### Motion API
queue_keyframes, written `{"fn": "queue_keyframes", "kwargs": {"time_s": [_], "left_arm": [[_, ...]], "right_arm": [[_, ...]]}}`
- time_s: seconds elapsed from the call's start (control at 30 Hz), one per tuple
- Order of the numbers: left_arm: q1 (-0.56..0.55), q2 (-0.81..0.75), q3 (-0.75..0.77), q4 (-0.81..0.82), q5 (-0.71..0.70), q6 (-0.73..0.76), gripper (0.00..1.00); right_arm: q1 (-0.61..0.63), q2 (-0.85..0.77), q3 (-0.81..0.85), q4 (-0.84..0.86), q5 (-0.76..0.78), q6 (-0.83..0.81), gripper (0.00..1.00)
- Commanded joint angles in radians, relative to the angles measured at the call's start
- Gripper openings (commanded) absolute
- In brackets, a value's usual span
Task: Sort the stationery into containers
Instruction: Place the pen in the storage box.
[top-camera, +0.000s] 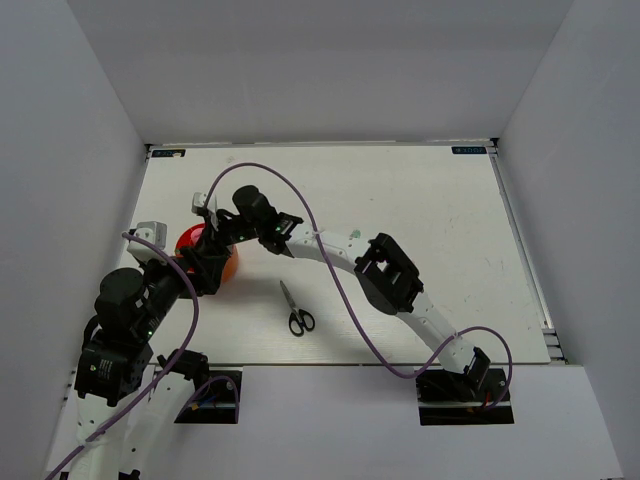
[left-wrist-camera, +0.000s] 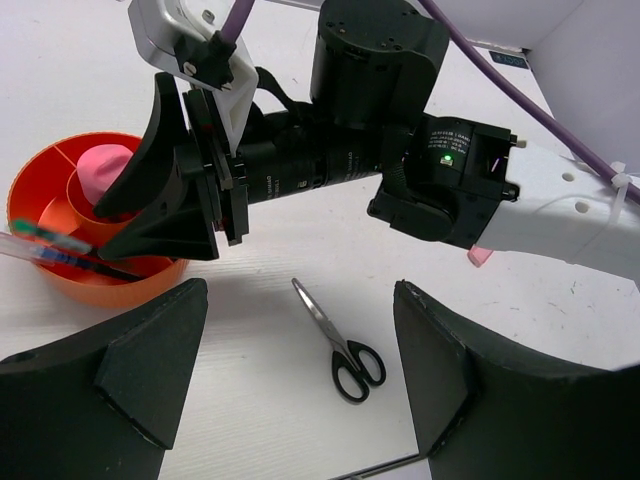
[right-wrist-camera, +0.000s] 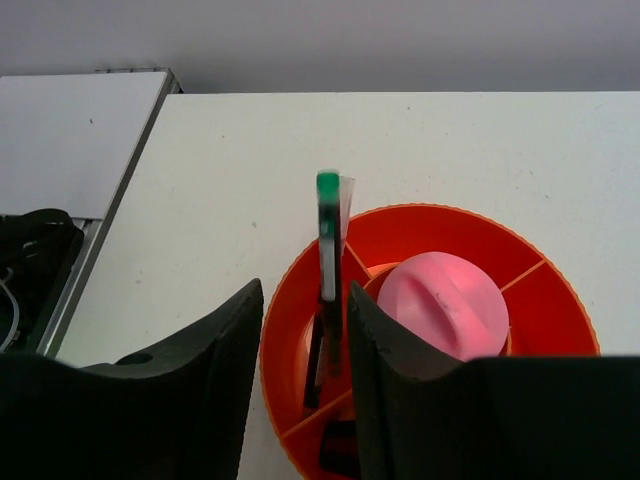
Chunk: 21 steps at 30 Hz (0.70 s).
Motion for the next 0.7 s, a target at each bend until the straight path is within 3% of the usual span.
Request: {"fn": "queue_keyframes", "kwargs": {"time_s": [0.0, 0.27, 0.33, 0.47, 0.5, 0.57, 0.63, 0.67], "left_arm": [[-0.001, 0.0, -0.003, -0.009, -0.008, 0.011, 0.85], [-0.004, 0.018, 0.015, -0.013, -0.002, 0.006, 0.85], [-0.001, 0.026, 0.02, -0.013, 0.001, 0.003, 0.79], [-0.002, 0.038, 0.037, -0.022, 0.014, -0.004, 0.53], [-0.001, 0.041, 0.045, -0.024, 0.017, -0.007, 0.4], [-0.001, 0.047, 0.043, -0.035, 0.026, -0.01, 0.29], [-0.002, 0.055, 0.034, -0.033, 0.044, -0.014, 0.16], [-0.002, 0.061, 0.031, -0.038, 0.056, -0.015, 0.11]], "right_arm": [[0.009, -0.039, 0.004, -0.002, -0.028, -0.032, 0.43], [0.006, -0.101, 0.01, -0.07, -0.051, -0.053, 0.44], [0.005, -0.13, 0.007, -0.105, -0.054, -0.053, 0.4], [-0.003, -0.183, 0.022, -0.201, -0.045, -0.093, 0.21], [-0.003, -0.204, 0.025, -0.253, -0.04, -0.111, 0.11], [-0.007, -0.241, 0.033, -0.399, 0.013, -0.166, 0.0], [-0.006, -0.264, 0.048, -0.514, 0.055, -0.2, 0.0], [-0.012, -0.29, 0.053, -0.633, 0.155, -0.21, 0.0]]}}
